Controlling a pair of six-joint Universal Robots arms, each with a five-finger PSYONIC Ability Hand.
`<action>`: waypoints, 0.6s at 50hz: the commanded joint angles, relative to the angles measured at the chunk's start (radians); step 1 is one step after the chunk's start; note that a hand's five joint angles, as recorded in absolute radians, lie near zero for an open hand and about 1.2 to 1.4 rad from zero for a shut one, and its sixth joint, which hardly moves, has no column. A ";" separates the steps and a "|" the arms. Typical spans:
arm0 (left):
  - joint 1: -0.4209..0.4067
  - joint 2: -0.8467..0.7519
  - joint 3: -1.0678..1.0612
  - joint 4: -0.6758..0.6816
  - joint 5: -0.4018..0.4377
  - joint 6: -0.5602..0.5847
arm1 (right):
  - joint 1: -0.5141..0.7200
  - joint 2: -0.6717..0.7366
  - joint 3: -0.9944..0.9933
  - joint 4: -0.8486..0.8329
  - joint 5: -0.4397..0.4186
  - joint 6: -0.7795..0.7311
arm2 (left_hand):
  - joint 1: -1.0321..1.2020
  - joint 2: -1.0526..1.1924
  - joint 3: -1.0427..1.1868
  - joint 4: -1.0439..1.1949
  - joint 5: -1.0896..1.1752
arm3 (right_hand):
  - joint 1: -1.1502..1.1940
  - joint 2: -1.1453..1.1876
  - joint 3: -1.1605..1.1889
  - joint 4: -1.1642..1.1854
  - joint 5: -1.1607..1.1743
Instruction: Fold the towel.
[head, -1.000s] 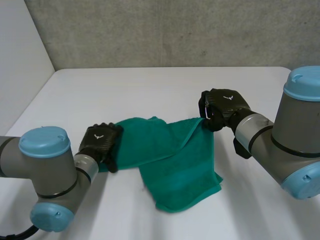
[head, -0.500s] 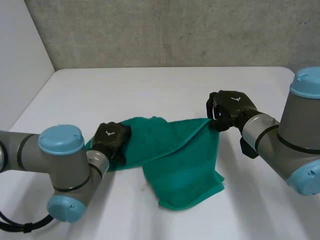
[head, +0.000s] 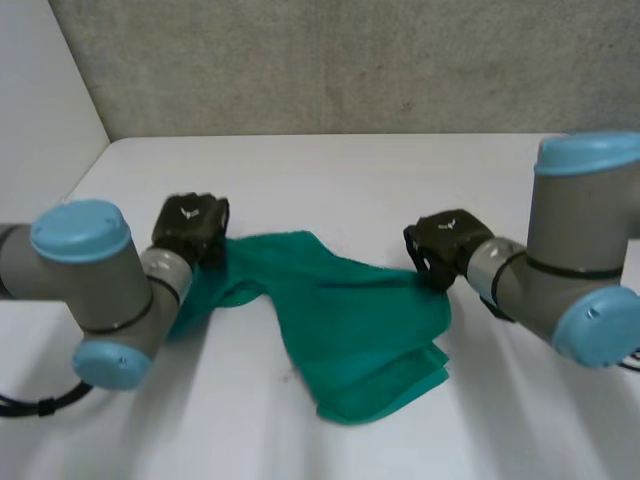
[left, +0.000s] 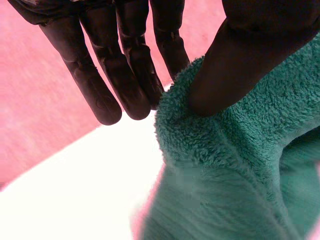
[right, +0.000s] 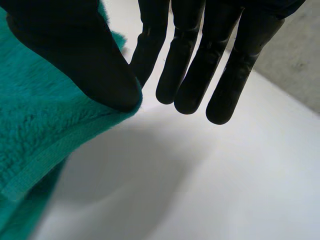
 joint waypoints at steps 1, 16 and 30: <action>0.010 0.021 0.294 -0.021 0.074 0.119 | 0.001 0.051 -0.411 -0.003 0.068 -0.007 | 0.274 0.205 0.210 0.207 0.258 | 0.417 0.226 0.218 0.208 0.241; 0.018 0.220 0.473 0.060 0.073 -0.032 | -0.002 -0.242 -0.354 -0.416 0.124 0.120 | 0.274 0.205 0.210 0.207 0.258 | 0.417 0.226 0.218 0.208 0.241; 0.021 0.296 -0.018 -0.039 0.153 -0.057 | 0.015 -0.290 0.088 -0.088 0.059 -0.007 | 0.274 0.205 0.210 0.207 0.258 | 0.417 0.226 0.218 0.208 0.241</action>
